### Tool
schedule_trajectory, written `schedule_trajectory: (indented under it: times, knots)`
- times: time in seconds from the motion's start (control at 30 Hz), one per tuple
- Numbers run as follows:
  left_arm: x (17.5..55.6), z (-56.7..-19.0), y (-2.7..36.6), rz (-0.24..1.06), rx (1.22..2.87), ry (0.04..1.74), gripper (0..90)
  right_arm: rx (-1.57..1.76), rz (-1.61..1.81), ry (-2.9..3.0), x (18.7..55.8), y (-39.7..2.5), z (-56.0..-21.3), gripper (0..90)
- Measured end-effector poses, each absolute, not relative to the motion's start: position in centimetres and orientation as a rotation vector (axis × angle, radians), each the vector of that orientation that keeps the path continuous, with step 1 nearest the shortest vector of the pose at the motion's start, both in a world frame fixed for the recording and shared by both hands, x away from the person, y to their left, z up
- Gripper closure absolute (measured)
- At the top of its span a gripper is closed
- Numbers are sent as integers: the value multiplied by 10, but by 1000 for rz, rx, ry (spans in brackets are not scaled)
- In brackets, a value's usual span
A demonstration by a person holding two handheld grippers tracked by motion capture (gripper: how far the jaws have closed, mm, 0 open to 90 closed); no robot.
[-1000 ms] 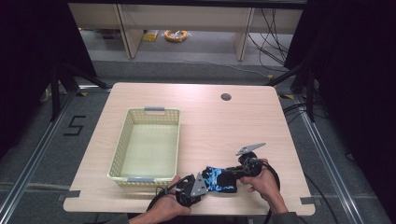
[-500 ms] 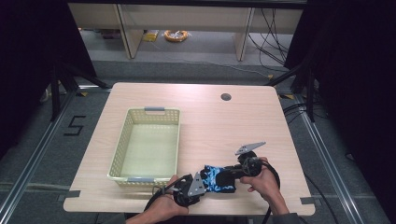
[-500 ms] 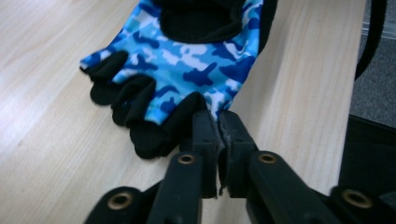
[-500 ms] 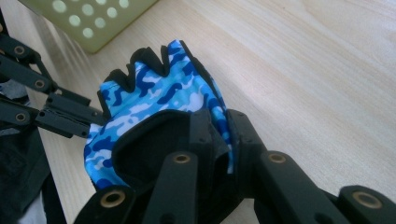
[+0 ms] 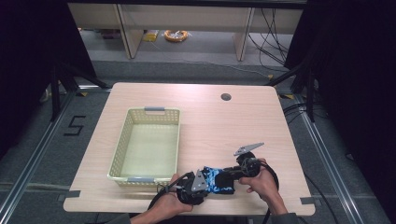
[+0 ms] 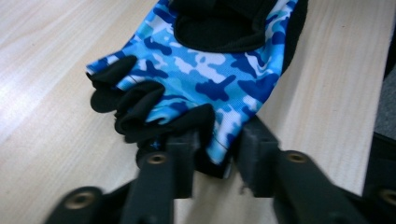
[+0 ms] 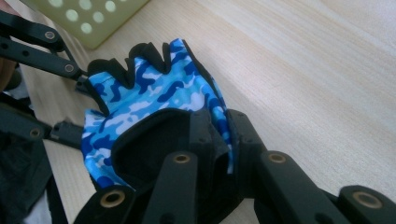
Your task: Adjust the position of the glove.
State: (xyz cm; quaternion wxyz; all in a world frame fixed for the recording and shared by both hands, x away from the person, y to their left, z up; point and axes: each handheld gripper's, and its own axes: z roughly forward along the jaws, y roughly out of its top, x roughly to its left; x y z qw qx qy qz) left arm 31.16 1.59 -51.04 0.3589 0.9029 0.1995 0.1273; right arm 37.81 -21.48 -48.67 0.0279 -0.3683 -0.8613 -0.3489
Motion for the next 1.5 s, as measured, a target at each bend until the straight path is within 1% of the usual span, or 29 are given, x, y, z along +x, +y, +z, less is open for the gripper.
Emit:
schedule_trajectory:
  times: [0.03,0.17,0.3,0.47,0.5,0.6,0.8,1.13,1.5]
  knots:
    - [311,-511,16,345,2326,502,782,-1139,-1084,-2642,378,-216,-487,821]
    - [309,-512,16,344,2316,491,814,-1139,-1088,-2636,378,-218,-488,821]
    - [310,-510,19,323,2307,499,820,-1131,-1101,-2627,378,-217,-487,821]
    - [309,-501,24,341,2280,499,824,-1118,-1135,-2624,377,-216,-481,821]
    - [310,-499,25,344,2285,475,825,-1131,-1151,-2630,376,-215,-479,821]
    - [308,-496,27,330,2268,503,824,-1128,-1158,-2621,374,-213,-474,821]
    - [306,-490,32,348,2273,484,824,-1107,-1173,-2646,373,-209,-467,821]
    - [299,-466,47,371,2250,457,822,-1068,-1221,-2651,364,-194,-442,822]
    - [299,-448,65,399,2255,460,822,-1007,-1269,-2683,368,-176,-426,821]
